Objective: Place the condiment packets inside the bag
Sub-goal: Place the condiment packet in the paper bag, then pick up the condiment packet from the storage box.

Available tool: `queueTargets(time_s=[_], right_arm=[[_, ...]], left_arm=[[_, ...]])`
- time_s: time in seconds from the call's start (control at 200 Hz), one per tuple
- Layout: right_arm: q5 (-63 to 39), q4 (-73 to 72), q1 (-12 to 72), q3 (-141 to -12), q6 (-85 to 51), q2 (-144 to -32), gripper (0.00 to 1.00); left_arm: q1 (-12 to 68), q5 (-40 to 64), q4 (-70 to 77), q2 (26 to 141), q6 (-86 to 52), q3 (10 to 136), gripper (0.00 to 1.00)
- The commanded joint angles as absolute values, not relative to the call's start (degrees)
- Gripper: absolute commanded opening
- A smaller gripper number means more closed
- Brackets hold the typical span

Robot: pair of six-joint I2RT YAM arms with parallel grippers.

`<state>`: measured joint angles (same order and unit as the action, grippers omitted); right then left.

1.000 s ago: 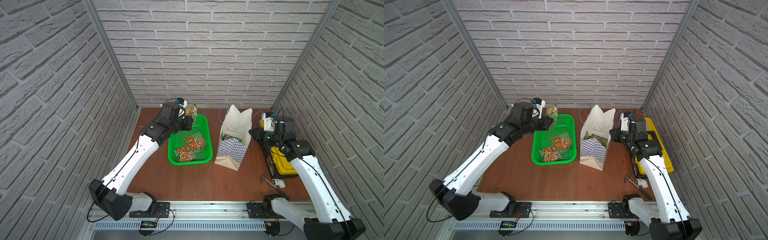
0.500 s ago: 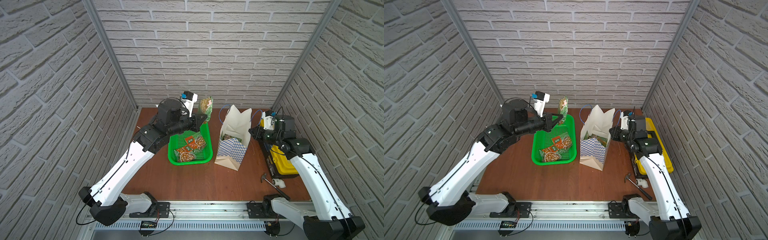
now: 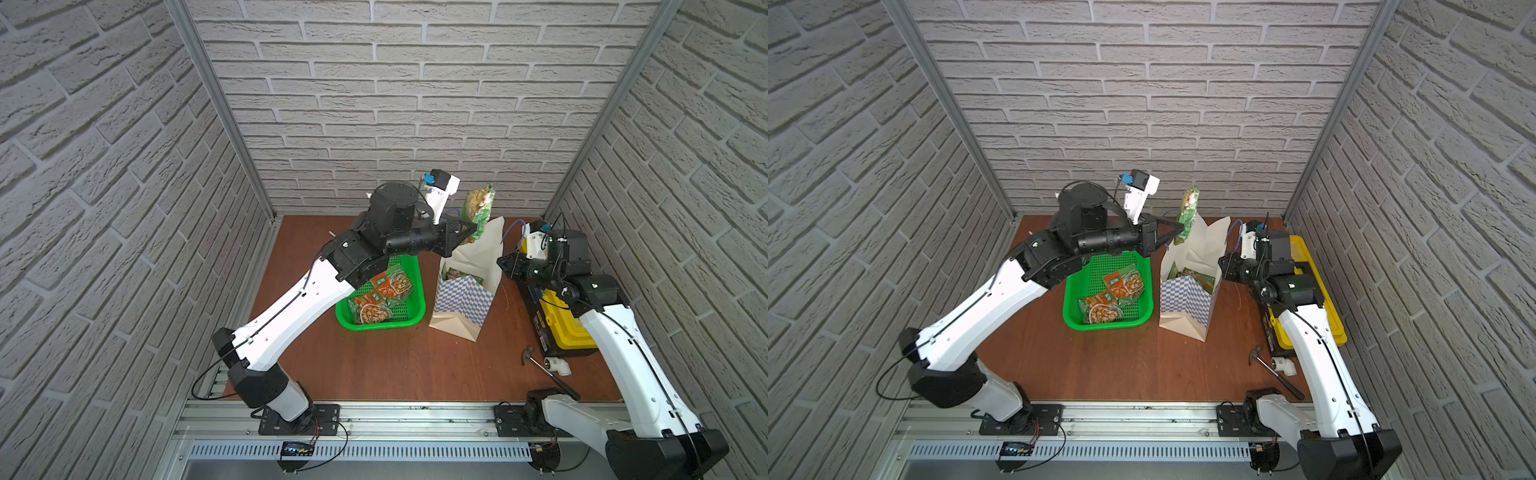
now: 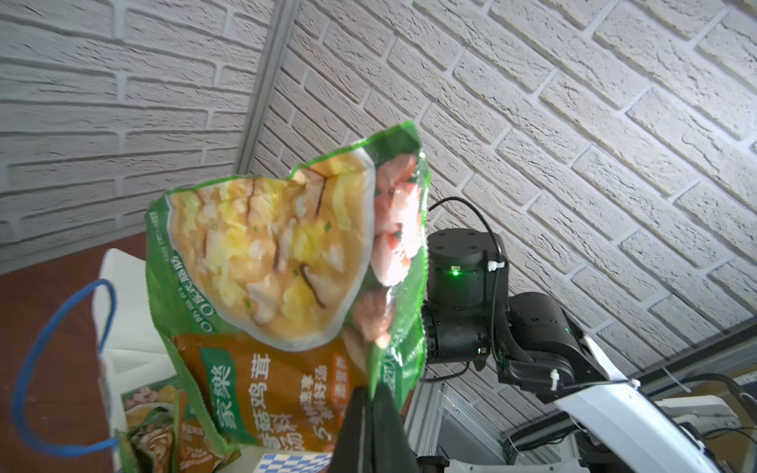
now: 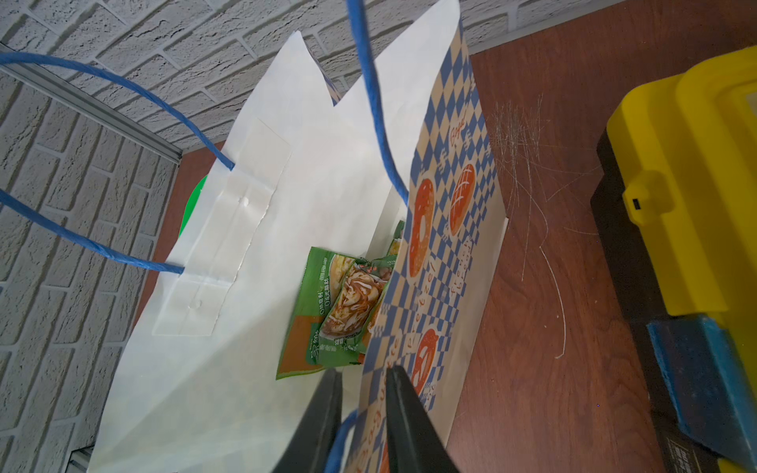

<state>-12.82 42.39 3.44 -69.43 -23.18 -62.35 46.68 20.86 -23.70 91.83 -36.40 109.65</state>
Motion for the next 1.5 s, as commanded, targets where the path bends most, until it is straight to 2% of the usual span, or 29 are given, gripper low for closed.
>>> queueTargets(time_s=[0.0,0.12,0.21,0.245,0.33,0.375,0.62,0.695,0.875,1.02,1.275,1.495], right_arm=[[-12.95,40.26,3.16,-70.01,-23.38,-60.83,0.25],[-12.83,40.30,3.16,-69.74,-23.47,-60.43,0.25],[-12.97,40.53,3.15,-69.70,-23.33,-60.22,0.25],[-12.87,40.60,3.15,-69.70,-23.20,-60.14,0.25],[-12.84,40.65,3.16,-69.43,-23.12,-60.03,0.25],[-13.08,40.73,3.20,-69.43,-23.18,-60.19,0.25],[-13.09,42.12,3.12,-69.85,-22.49,-59.86,0.25],[-12.96,42.23,3.16,-69.71,-22.59,-59.52,0.25],[-12.29,42.67,3.16,-69.44,-22.42,-58.81,0.25],[-11.32,43.51,3.08,-70.75,-22.03,-59.42,0.25],[-10.33,42.56,3.15,-72.58,-22.56,-61.33,0.25],[-11.77,41.04,3.16,-73.04,-24.06,-62.76,0.25]], left_arm=[[47.55,24.08,-20.39,94.84,-37.64,113.01,0.00],[47.42,24.83,-23.08,98.15,-38.56,112.96,0.00],[46.56,24.44,-31.19,101.32,-38.18,115.25,0.01],[46.10,23.53,-34.55,102.17,-37.90,115.83,0.10],[45.31,22.52,-36.91,102.23,-37.17,114.20,0.52],[45.19,22.65,-37.29,101.83,-36.74,113.59,0.64],[44.53,16.33,-39.27,92.36,-33.41,107.83,0.86],[43.66,11.08,-39.19,86.30,-32.57,102.26,0.98],[36.52,2.87,-35.33,71.56,-34.26,83.63,0.98],[28.46,2.85,-36.67,67.15,-35.24,74.41,0.98],[21.58,0.41,-38.53,73.97,-34.59,64.33,0.98],[16.54,9.03,-29.08,87.25,-37.97,59.17,0.98]])
